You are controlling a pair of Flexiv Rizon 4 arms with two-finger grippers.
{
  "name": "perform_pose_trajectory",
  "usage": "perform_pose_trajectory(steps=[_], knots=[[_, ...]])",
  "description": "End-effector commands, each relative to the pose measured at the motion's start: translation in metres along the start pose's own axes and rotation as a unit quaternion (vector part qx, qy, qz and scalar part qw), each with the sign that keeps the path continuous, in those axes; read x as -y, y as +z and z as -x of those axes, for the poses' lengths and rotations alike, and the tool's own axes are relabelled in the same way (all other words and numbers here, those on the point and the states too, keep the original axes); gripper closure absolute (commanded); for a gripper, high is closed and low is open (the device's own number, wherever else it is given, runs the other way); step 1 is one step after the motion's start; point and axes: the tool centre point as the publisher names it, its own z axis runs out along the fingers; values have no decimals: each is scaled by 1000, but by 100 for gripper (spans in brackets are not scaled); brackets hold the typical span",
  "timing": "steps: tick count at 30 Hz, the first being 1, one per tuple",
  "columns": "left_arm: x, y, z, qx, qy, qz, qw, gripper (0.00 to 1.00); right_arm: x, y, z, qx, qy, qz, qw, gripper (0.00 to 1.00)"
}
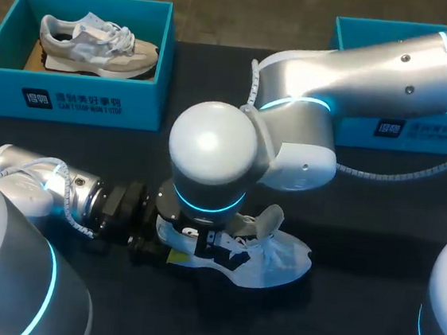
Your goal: Take the shoe out of the shoebox, open the shoe tongue, remove and reinsert the insole, then place the shoe into the shoebox
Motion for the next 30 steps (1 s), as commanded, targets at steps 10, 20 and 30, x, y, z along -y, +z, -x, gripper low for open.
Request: perform_pose_trajectory(steps=[10,20,30], knots=[[-3,0,0,1,0,1,1000,100,24,14,8,-16,29,-33,999,100],[-3,0,0,1,0,1,1000,100,-6,-2,15,-12,-7,-48,999,100],[-3,0,0,1,0,1,1000,100,-21,4,15,-16,-15,-47,999,100]])
